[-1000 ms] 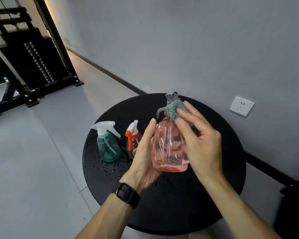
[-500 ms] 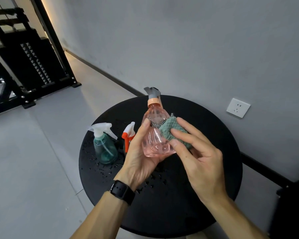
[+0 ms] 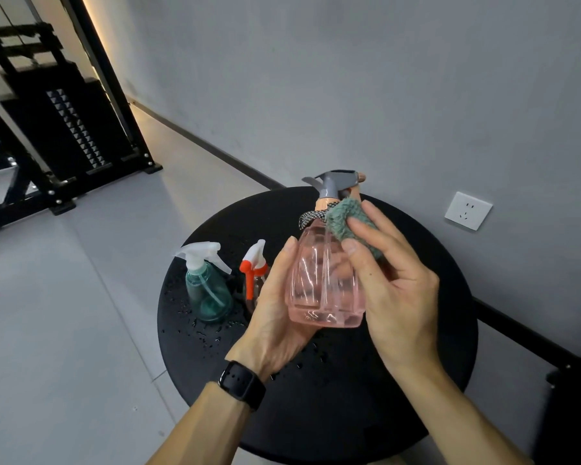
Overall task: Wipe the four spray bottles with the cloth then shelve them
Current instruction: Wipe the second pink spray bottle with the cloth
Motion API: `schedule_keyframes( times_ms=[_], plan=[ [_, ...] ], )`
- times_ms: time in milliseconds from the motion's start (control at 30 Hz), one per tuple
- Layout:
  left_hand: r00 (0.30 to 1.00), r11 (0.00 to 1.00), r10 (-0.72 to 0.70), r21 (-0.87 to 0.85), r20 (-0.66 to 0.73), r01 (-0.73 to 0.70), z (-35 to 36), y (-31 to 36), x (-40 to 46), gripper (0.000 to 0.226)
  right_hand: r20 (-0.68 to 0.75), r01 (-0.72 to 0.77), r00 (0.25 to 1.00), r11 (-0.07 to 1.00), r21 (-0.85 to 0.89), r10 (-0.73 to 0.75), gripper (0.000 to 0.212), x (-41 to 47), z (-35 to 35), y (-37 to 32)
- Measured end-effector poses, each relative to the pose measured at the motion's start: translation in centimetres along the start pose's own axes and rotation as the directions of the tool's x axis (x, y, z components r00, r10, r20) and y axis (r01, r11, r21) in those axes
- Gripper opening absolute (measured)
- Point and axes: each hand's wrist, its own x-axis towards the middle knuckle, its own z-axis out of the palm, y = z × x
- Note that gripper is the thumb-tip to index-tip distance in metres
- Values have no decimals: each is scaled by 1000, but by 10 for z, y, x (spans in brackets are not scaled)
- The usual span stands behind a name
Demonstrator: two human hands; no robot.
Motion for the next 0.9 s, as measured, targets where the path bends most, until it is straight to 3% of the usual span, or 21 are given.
schedule_keyframes(
  times_ms=[233,400,500,767,900],
  plan=[
    [996,999,32,-19,85,-30,-4,4,-1,67,-11,-54,998,998,6,55,30,4,6,3],
    [996,996,87,-8,14,-86,-4,6,-2,74,39,-121,992,989,82,118,30,0,1,0],
    [993,992,120,-44,-11,-120,-4,11,0,70,83,-111,991,993,43,107,31,-8,-4,1],
    [991,983,132,-127,13,-130,3,20,4,86,117,-43,992,999,0,42,30,-19,-11,2],
    [995,987,103,-119,-10,-103,4,16,6,77,91,-20,996,1000,-3,20,28,-17,-9,1]
  ],
)
